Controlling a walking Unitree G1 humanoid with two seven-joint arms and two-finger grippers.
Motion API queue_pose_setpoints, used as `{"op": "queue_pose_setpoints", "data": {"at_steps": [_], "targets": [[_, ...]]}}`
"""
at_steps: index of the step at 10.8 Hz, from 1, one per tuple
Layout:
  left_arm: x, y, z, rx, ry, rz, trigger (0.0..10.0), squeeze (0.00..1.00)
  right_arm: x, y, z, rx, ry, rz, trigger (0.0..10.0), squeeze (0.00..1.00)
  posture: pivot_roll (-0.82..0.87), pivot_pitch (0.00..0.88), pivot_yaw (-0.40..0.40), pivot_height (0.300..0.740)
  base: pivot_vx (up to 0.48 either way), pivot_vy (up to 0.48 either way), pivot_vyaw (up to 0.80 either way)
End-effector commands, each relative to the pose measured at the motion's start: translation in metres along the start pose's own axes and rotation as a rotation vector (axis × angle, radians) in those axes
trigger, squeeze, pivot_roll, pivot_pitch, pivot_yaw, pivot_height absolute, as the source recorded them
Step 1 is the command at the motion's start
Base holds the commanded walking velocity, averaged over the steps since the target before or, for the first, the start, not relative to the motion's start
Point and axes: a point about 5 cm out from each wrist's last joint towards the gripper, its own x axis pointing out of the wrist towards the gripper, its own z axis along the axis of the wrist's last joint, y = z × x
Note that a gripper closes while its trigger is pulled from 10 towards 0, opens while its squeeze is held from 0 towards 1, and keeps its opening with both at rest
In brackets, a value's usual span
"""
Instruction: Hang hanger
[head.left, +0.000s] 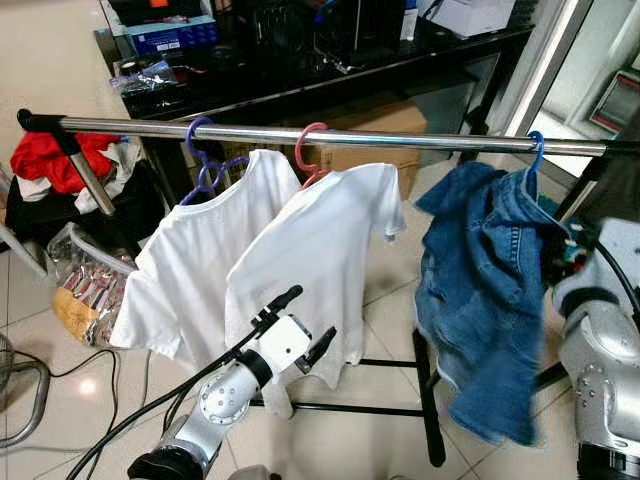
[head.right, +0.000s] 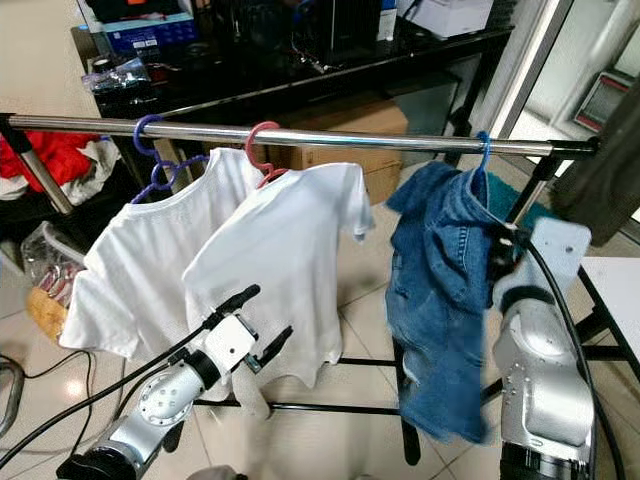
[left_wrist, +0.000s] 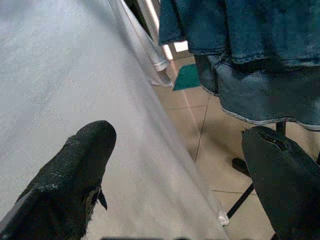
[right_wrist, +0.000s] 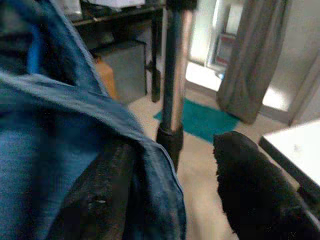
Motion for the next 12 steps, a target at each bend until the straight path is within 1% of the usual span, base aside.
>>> {"op": "queue_pose_setpoints", "data": {"at_steps": [1,2,3,5,6,7,8,9,10,12], "targets": [[0.000,-0.001,-0.001,0.016,0.003,-0.018,10.0,0.00,0.000,-0.019,-0.007,0.024,0.062,-0.074,10.0,1.00,-0.02,0.000,0.026,0.740,0.000,0.000,0.00],[-0.001,-0.002,-0.002,0.020,0.005,-0.034,10.0,0.00,0.000,-0.026,-0.010,0.031,0.077,-0.093,10.0,0.59,-0.04,0.000,0.033,0.740,0.000,0.000,0.00],[-0.001,-0.003,-0.003,0.021,0.010,-0.040,10.0,0.00,-0.002,-0.025,-0.008,0.062,0.067,-0.091,10.0,0.00,-0.05,0.000,0.038,0.740,0.000,0.000,0.00],[0.002,-0.004,0.000,0.025,0.001,-0.060,10.0,0.00,-0.006,-0.030,-0.003,0.110,0.045,-0.143,10.0,0.00,-0.06,0.000,0.045,0.740,0.000,0.000,0.00],[0.003,-0.004,-0.001,0.027,0.001,-0.067,10.0,0.00,-0.006,-0.033,-0.003,0.237,0.052,-0.166,10.0,0.00,-0.07,0.000,0.051,0.740,0.000,0.000,0.00],[0.003,-0.004,-0.001,0.029,0.001,-0.073,10.0,0.00,-0.006,-0.031,-0.003,0.268,0.045,-0.141,10.0,0.00,-0.07,0.000,0.051,0.740,0.000,0.000,0.00],[0.003,-0.005,-0.001,0.029,0.002,-0.076,10.0,0.00,-0.006,-0.034,0.003,0.225,-0.002,-0.132,10.0,0.00,-0.07,0.000,0.052,0.740,0.000,0.000,0.00],[0.003,-0.005,-0.001,0.029,0.002,-0.077,10.0,0.00,-0.006,-0.036,0.006,0.214,-0.017,-0.134,10.0,0.00,-0.07,0.000,0.052,0.740,0.000,0.000,0.00],[0.002,-0.006,-0.002,0.028,0.007,-0.080,10.0,0.00,-0.006,-0.040,0.014,0.198,-0.052,-0.156,10.0,0.00,-0.07,0.000,0.051,0.740,0.000,0.000,0.00],[0.001,-0.007,-0.003,0.024,0.010,-0.078,10.0,0.00,-0.009,-0.039,0.013,0.199,-0.045,-0.147,10.0,0.00,-0.07,0.000,0.046,0.740,0.000,0.000,0.00]]}}
